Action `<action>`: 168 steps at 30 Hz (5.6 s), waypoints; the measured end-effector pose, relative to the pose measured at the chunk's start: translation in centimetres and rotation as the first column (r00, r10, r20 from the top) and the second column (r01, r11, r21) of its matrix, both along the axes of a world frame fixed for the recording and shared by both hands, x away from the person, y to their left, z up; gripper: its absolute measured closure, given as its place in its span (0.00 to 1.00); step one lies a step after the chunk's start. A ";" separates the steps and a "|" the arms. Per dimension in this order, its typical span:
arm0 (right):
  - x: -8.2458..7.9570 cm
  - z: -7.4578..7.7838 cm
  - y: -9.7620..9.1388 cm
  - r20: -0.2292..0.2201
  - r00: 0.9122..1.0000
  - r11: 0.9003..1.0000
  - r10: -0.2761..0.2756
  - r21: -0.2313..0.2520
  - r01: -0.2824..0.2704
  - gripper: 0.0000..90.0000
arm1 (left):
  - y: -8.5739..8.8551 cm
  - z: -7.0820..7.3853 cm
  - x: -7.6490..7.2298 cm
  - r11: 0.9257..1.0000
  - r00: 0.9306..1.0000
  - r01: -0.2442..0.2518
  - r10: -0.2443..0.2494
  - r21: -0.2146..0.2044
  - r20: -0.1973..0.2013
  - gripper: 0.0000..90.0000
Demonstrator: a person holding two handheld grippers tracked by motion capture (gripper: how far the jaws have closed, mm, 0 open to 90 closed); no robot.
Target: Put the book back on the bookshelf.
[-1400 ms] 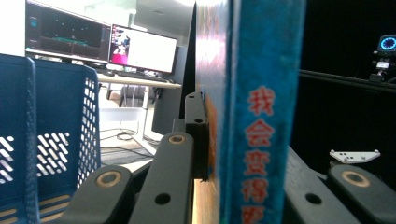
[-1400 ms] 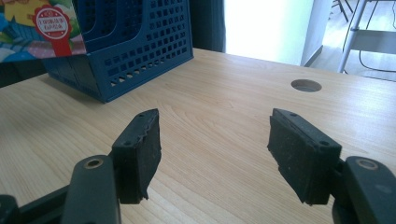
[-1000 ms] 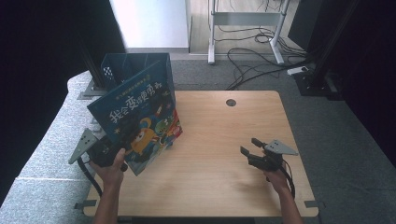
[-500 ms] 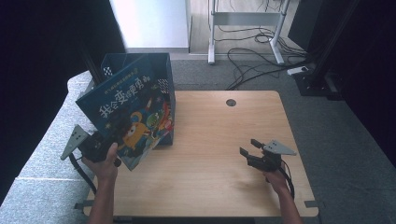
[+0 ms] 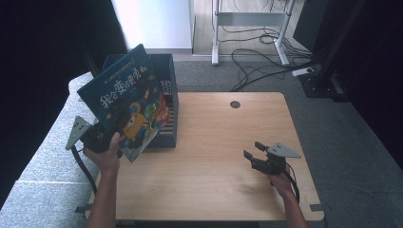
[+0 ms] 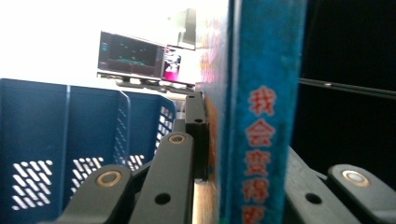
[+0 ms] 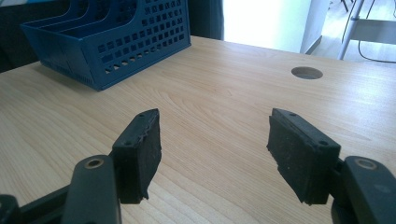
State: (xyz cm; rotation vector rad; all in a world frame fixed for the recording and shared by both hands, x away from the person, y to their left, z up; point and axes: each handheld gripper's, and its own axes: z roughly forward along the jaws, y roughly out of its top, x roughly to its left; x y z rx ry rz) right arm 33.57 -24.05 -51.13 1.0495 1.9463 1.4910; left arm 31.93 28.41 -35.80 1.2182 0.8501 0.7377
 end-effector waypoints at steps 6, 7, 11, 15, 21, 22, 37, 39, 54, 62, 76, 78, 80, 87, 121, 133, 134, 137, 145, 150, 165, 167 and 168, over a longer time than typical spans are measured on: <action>-0.1 0.0 0.0 0.003 1.000 1.000 0.002 0.000 -0.002 0.38 | -0.4 0.1 1.7 1.000 1.000 -0.026 0.026 -0.004 0.000 0.92; -0.2 0.1 0.0 0.004 1.000 1.000 0.002 0.000 -0.002 0.38 | -0.5 0.2 2.0 1.000 1.000 -0.030 0.030 -0.003 -0.001 0.92; -0.3 -0.1 -0.3 0.002 1.000 1.000 -0.002 0.004 0.002 0.37 | -0.9 0.3 3.3 0.999 0.999 -0.039 0.039 0.009 -0.007 0.92; -0.2 -0.2 -0.5 0.001 1.000 1.000 -0.012 0.012 0.012 0.37 | -1.4 0.3 4.1 0.999 0.999 -0.051 0.051 0.014 -0.008 0.92; -0.1 -0.3 -0.4 -0.003 1.000 1.000 -0.010 0.005 0.010 0.37 | -2.0 0.1 5.4 0.998 0.998 -0.066 0.066 0.012 -0.020 0.92; -0.1 -0.4 -0.4 -0.003 1.000 1.000 -0.009 0.004 0.009 0.37 | -2.0 0.1 5.4 0.998 0.998 -0.066 0.066 0.012 -0.020 0.93; -0.1 -0.5 -0.4 -0.002 1.000 1.000 -0.012 0.002 0.012 0.37 | -2.6 -0.1 6.4 0.996 0.996 -0.085 0.085 0.014 -0.023 0.92; -0.1 -0.5 -0.4 -0.003 1.000 1.000 -0.013 0.002 0.013 0.37 | -2.6 -0.1 6.3 0.996 0.996 -0.082 0.083 0.017 -0.022 0.92; -0.2 -0.5 -0.2 -0.005 1.000 1.000 -0.011 -0.004 0.011 0.37 | -3.8 0.5 7.6 0.989 0.991 -0.135 0.136 0.054 -0.012 0.92; -0.2 -0.4 -0.3 0.002 1.000 1.000 -0.013 0.002 0.013 0.37 | -4.9 -0.2 9.4 0.983 0.985 -0.173 0.173 0.055 -0.008 0.92; -0.4 -0.3 -0.2 0.012 1.000 1.000 -0.016 -0.014 0.017 0.37 | -6.7 -1.8 10.7 0.975 0.978 -0.208 0.207 0.075 0.016 0.92; -0.4 -0.3 -0.1 0.012 1.000 1.000 -0.015 -0.017 0.015 0.37 | -6.7 -1.8 10.7 0.975 0.977 -0.212 0.211 0.073 0.018 0.92; -0.4 -0.3 0.0 0.014 1.000 1.000 -0.012 -0.021 0.012 0.37 | -6.7 -2.0 10.6 0.974 0.976 -0.216 0.216 0.062 0.019 0.92; -0.5 -0.3 0.1 0.014 1.000 1.000 -0.011 -0.024 0.012 0.37 | -6.4 -2.3 10.3 0.972 0.973 -0.232 0.232 0.040 0.014 0.92; -0.5 -0.4 0.3 0.010 1.000 1.000 0.003 -0.029 -0.003 0.37 | -7.9 -4.8 12.0 0.958 0.958 -0.286 0.285 0.014 0.031 0.92; -0.6 -0.3 0.2 0.014 1.000 1.000 0.003 -0.028 -0.003 0.37 | -8.5 -5.2 12.2 0.954 0.954 -0.298 0.298 0.012 0.045 0.92; -0.6 -0.3 0.2 0.014 1.000 1.000 0.004 -0.029 -0.003 0.37 | -8.5 -5.2 12.2 0.954 0.953 -0.299 0.298 0.015 0.046 0.92; -0.7 -0.3 0.4 0.015 1.000 0.999 0.006 -0.031 -0.005 0.37 | -8.5 -5.2 12.1 0.955 0.954 -0.297 0.296 0.018 0.043 0.92; -0.7 -0.3 0.5 0.014 1.000 0.999 0.007 -0.033 -0.007 0.37 | -8.6 -5.5 11.7 0.956 0.955 -0.293 0.292 0.025 0.048 0.92; -0.7 -0.3 0.5 0.015 1.000 0.999 0.008 -0.034 -0.007 0.37 | -8.6 -5.5 11.5 0.953 0.953 -0.302 0.301 0.034 0.048 0.92; -0.6 -0.4 0.6 0.016 1.000 0.999 0.007 -0.038 -0.006 0.37 | -9.2 -6.2 12.1 0.946 0.947 -0.321 0.321 0.053 0.016 0.92; -0.7 -0.4 0.5 0.015 1.000 0.999 0.007 -0.037 -0.006 0.37 | -9.6 -6.5 12.3 0.945 0.947 -0.320 0.320 0.070 0.011 0.92; -0.7 -0.4 0.5 0.015 1.000 0.999 0.006 -0.037 -0.006 0.37 | -9.7 -6.7 12.4 0.945 0.948 -0.318 0.318 0.076 0.007 0.92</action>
